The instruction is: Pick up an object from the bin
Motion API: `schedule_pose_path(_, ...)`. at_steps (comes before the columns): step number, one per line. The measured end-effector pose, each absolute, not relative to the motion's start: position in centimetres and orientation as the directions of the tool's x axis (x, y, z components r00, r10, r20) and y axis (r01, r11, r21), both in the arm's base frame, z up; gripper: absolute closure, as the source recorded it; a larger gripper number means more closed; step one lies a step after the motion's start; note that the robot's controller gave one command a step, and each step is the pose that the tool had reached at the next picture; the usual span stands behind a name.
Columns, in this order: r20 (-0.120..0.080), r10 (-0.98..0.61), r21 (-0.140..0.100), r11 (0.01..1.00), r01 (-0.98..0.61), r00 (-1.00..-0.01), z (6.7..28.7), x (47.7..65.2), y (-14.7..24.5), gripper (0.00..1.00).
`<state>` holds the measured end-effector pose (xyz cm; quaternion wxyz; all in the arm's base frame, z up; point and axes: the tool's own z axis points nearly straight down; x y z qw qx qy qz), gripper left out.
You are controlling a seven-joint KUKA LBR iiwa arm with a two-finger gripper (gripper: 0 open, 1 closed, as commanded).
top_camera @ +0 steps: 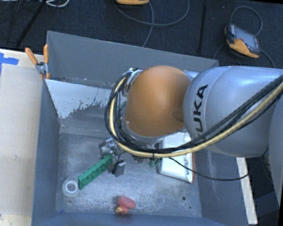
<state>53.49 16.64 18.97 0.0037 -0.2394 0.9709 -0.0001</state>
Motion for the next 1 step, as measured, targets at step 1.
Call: schedule_pose_path(1,-0.01,-0.548,-0.004,0.837,-0.548,-0.837,31.92,55.83,14.18,1.0)
